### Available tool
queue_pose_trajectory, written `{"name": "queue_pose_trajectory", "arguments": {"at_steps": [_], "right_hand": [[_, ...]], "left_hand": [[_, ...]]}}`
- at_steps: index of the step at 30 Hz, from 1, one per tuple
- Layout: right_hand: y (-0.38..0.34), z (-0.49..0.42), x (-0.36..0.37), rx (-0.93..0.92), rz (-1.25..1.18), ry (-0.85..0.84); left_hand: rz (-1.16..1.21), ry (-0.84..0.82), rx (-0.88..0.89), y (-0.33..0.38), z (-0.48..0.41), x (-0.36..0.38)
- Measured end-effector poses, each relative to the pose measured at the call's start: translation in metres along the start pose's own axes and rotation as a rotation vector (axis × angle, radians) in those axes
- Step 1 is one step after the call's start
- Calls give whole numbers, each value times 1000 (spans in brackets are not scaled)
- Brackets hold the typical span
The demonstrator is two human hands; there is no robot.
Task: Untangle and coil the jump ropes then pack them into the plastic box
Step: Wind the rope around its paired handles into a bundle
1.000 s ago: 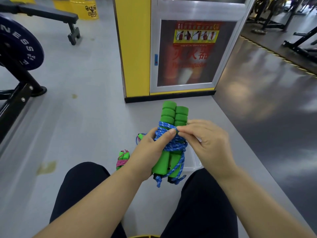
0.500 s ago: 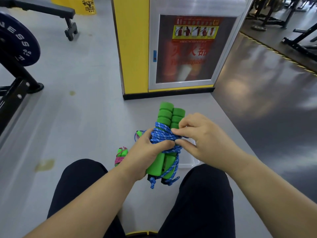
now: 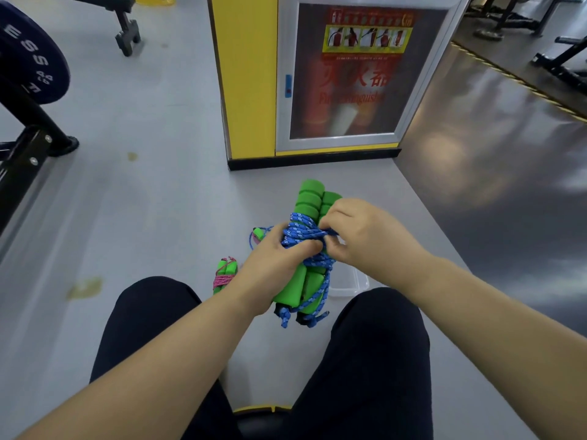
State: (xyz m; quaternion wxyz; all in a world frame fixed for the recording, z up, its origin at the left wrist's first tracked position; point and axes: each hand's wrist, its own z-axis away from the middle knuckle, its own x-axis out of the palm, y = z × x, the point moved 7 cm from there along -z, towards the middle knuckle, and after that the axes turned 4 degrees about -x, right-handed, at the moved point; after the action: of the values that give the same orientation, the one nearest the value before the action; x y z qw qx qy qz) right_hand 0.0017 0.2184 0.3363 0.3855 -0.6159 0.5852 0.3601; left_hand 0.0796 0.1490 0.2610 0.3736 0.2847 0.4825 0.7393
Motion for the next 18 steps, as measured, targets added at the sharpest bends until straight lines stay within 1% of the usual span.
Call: {"name": "queue_pose_trajectory", "arguments": {"at_steps": [2,4,6,9,11,13,15,18], "right_hand": [[0,-4,6,-16,90,-3],[3,-5,10,-1,113,12],[9,-2,14,85,29,35],[17,9,16,288,-132,75],[19,15,19,385,-153,53],[21,20,23,480,-182,-18],[21,22,27,533,-223,-57],[20,21,29,552,-271,-68]], "left_hand": [[-11,39,17,0,1,3],[-9,63,35,0,1,4],[-13,79,46,-1,0,4],[-43,86,58,-2,-2,4],[-60,96,59,-5,-2,4],[-87,124,61,-5,-2,4],[-141,145,69,-6,-3,4],[-177,150,73,-6,-1,5]]}}
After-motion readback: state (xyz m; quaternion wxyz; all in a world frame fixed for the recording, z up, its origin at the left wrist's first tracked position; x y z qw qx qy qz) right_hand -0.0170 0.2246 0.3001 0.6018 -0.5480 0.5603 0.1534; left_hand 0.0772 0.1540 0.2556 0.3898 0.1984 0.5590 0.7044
